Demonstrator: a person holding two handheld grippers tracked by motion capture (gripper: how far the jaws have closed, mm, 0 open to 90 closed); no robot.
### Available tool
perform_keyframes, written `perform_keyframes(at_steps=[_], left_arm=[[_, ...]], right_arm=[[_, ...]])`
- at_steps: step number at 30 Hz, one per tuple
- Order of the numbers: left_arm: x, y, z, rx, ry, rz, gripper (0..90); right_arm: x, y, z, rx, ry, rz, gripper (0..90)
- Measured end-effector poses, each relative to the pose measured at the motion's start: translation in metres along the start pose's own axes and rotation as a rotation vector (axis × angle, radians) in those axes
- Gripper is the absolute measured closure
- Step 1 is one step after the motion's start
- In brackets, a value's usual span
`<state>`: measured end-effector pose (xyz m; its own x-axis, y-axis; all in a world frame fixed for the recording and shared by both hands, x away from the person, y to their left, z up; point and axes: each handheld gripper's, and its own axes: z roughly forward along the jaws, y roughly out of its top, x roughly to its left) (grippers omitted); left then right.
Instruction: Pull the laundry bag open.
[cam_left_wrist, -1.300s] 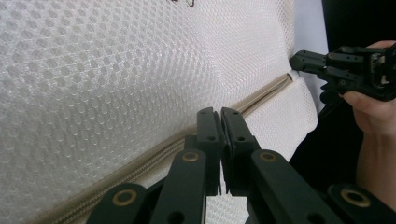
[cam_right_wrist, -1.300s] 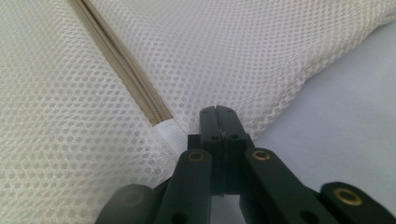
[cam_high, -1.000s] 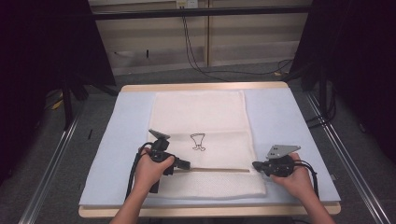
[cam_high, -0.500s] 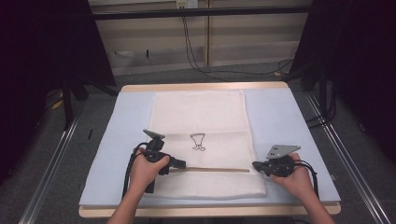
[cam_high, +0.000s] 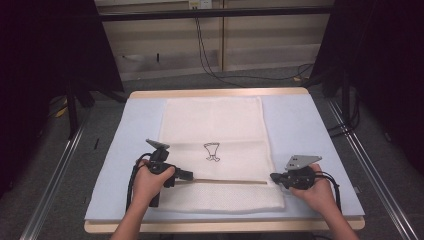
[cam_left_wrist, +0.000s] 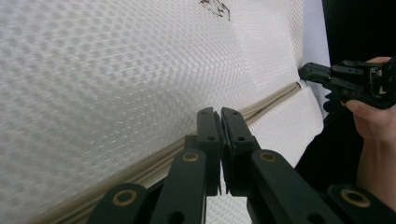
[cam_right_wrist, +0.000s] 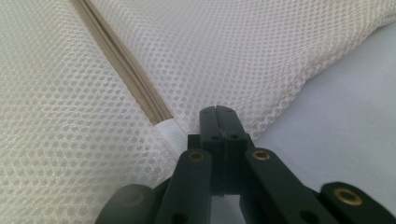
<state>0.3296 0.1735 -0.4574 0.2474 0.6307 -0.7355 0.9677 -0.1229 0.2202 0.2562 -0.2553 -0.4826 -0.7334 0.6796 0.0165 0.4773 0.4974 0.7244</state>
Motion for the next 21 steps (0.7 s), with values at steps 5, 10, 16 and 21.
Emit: perform_keyframes(at_steps=[5,10,16,21], left_arm=[[0.003,-0.001,-0.004,-0.004,-0.008,0.009,87.3],[0.006,0.0,-0.007,-0.012,-0.007,0.005,87.3],[0.01,0.0,-0.013,-0.013,0.009,-0.007,87.3],[0.016,-0.001,-0.018,-0.022,-0.007,-0.022,87.3]], right_arm=[[0.0,0.0,0.0,0.001,0.0,-0.001,90.0],[0.0,0.0,0.0,0.0,0.005,0.0,90.0],[0.0,0.0,0.0,0.002,0.001,0.0,90.0],[0.0,0.0,0.0,-0.001,0.0,-0.003,90.0]])
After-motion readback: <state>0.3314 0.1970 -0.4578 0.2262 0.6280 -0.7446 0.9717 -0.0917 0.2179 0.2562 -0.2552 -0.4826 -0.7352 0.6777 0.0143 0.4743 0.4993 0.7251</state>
